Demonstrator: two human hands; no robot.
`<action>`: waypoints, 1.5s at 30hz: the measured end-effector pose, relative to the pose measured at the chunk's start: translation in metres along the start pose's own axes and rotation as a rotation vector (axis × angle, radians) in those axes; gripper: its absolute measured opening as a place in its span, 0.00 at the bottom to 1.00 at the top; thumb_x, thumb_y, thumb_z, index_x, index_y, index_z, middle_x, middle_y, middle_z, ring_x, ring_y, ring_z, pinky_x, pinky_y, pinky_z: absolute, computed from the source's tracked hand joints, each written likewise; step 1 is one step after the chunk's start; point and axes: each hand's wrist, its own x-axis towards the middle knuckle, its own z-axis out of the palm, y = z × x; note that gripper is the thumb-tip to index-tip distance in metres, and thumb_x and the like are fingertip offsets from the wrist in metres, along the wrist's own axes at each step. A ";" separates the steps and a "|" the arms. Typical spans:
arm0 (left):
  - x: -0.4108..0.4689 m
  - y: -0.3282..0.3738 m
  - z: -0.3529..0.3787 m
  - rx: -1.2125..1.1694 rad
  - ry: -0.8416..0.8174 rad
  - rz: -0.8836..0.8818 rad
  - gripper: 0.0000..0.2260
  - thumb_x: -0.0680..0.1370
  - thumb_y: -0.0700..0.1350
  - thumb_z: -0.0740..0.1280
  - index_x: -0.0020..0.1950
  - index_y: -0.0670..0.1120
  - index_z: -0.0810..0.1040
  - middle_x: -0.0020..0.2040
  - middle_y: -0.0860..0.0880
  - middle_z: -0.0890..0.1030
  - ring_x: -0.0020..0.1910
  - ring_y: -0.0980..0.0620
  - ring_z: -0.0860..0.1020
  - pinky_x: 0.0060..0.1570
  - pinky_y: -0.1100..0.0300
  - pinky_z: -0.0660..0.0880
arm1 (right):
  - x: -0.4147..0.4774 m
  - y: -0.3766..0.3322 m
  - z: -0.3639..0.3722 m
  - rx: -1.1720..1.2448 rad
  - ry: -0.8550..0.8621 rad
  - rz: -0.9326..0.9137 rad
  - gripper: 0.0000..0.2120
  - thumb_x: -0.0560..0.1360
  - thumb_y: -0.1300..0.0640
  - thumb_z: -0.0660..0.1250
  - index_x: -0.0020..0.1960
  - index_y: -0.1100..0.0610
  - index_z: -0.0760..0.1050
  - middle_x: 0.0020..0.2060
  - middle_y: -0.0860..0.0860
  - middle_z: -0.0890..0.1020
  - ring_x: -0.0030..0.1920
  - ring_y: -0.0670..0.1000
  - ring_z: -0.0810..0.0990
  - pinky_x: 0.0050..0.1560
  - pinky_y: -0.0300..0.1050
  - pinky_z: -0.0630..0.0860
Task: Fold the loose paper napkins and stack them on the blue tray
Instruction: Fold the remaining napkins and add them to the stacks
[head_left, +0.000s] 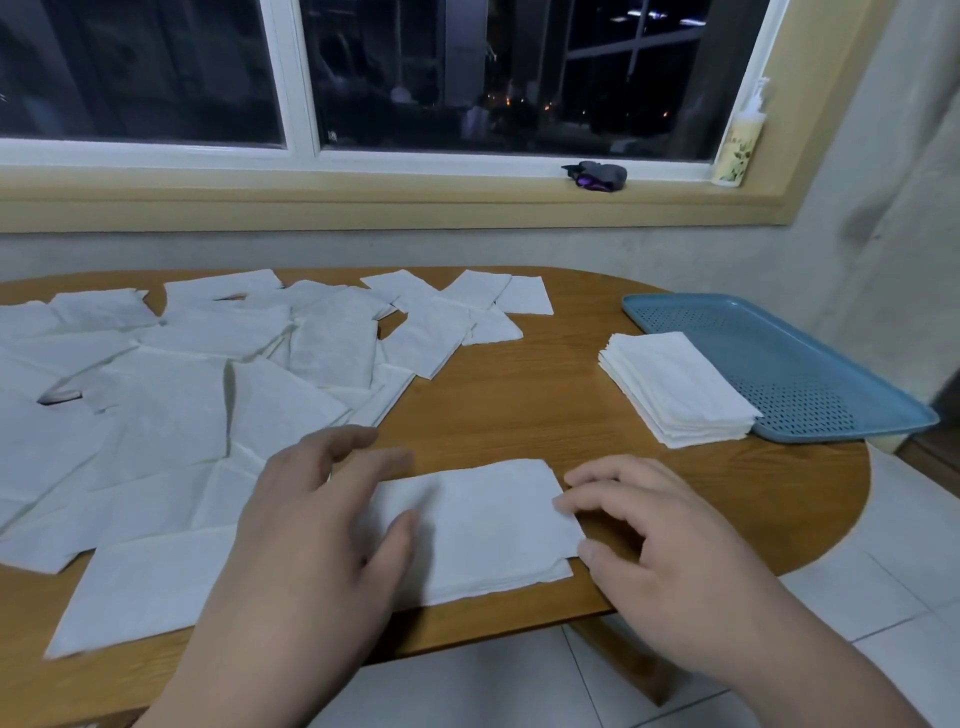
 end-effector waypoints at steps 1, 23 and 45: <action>-0.001 0.000 -0.001 -0.009 -0.020 0.002 0.16 0.72 0.60 0.62 0.57 0.60 0.79 0.60 0.61 0.73 0.61 0.58 0.69 0.56 0.55 0.72 | 0.000 0.002 -0.001 -0.008 -0.021 -0.005 0.13 0.75 0.56 0.69 0.56 0.40 0.79 0.57 0.26 0.70 0.65 0.31 0.63 0.58 0.19 0.55; -0.005 0.014 -0.007 -0.064 -0.125 0.128 0.14 0.73 0.63 0.63 0.57 0.62 0.79 0.58 0.68 0.77 0.59 0.64 0.76 0.56 0.55 0.76 | 0.001 -0.019 -0.010 0.291 0.234 0.020 0.09 0.77 0.56 0.66 0.46 0.40 0.76 0.51 0.33 0.81 0.55 0.38 0.78 0.51 0.30 0.71; -0.001 0.017 -0.040 -0.501 -0.184 -0.284 0.28 0.69 0.61 0.69 0.61 0.85 0.59 0.32 0.57 0.75 0.28 0.61 0.70 0.33 0.69 0.67 | 0.024 -0.057 0.016 0.703 0.256 0.164 0.15 0.79 0.60 0.66 0.54 0.41 0.83 0.50 0.27 0.81 0.55 0.30 0.76 0.54 0.31 0.71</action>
